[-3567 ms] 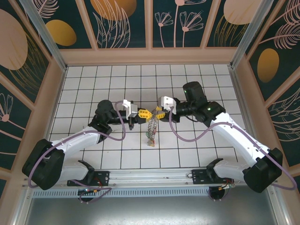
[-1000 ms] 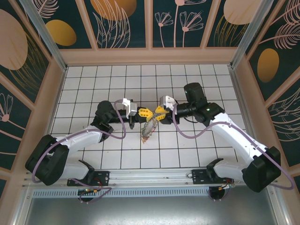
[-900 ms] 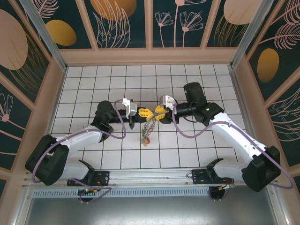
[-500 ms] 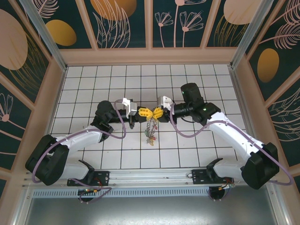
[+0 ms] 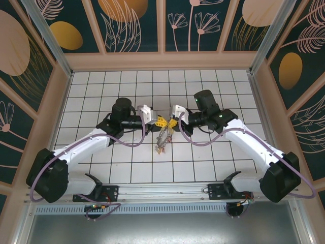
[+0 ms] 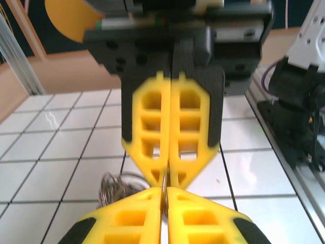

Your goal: Put the keys on the keyring

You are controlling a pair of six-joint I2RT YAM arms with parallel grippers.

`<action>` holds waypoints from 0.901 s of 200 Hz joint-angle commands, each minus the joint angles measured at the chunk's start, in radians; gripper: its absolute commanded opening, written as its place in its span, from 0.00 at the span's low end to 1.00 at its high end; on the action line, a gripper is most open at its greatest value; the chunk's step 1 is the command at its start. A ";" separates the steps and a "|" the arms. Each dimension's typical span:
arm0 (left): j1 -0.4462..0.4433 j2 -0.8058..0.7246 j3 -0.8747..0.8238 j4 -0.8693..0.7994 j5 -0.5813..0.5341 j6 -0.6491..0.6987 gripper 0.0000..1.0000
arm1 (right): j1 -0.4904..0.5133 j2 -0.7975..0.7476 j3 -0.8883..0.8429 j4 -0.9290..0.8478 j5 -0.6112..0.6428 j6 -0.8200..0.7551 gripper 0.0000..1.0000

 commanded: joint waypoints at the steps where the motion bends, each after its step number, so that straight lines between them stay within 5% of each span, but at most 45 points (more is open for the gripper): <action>1: -0.001 -0.002 0.022 -0.159 -0.043 0.127 0.12 | 0.008 0.009 0.061 -0.064 0.010 -0.042 0.00; 180: 0.000 0.020 0.073 -0.120 0.058 0.097 0.21 | 0.027 0.059 0.082 -0.073 0.033 -0.064 0.00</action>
